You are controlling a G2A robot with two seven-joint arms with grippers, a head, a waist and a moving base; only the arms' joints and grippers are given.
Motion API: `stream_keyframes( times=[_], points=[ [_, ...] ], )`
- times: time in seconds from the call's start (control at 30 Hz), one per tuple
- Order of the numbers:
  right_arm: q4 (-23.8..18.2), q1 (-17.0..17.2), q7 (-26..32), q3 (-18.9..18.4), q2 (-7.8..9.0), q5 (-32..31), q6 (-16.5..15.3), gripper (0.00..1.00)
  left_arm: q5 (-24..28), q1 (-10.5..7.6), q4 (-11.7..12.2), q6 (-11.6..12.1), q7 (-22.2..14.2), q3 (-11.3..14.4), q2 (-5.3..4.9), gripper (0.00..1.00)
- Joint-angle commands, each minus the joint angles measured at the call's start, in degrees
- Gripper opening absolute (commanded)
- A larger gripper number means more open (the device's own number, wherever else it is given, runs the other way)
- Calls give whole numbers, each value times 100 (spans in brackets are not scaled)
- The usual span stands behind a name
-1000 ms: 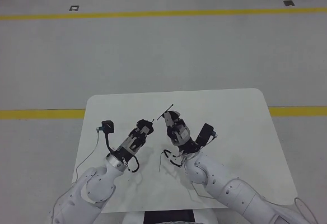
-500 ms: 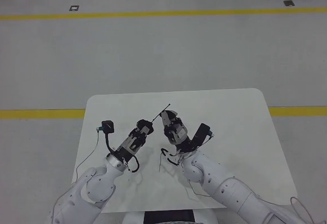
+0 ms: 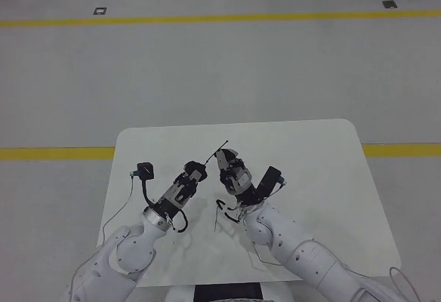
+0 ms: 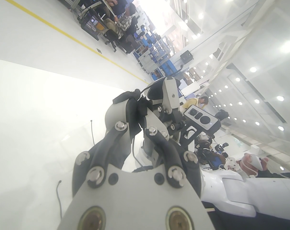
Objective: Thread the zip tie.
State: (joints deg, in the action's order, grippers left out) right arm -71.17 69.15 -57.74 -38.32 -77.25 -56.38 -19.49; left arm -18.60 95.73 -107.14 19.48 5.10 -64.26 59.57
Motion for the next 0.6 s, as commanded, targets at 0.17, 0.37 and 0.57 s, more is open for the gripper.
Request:
stream_keyframes(
  times=[0.17, 0.37, 0.57],
  points=[
    [-37, 79, -69, -82, -31, -74, 1, 0, 0, 0, 0, 0, 0, 0, 0, 0],
    [-31, 117, -35, -112, -46, -105, 1, 0, 0, 0, 0, 0, 0, 0, 0, 0],
    [4, 128, -12, -117, -68, -99, 1, 0, 0, 0, 0, 0, 0, 0, 0, 0]
  ],
)
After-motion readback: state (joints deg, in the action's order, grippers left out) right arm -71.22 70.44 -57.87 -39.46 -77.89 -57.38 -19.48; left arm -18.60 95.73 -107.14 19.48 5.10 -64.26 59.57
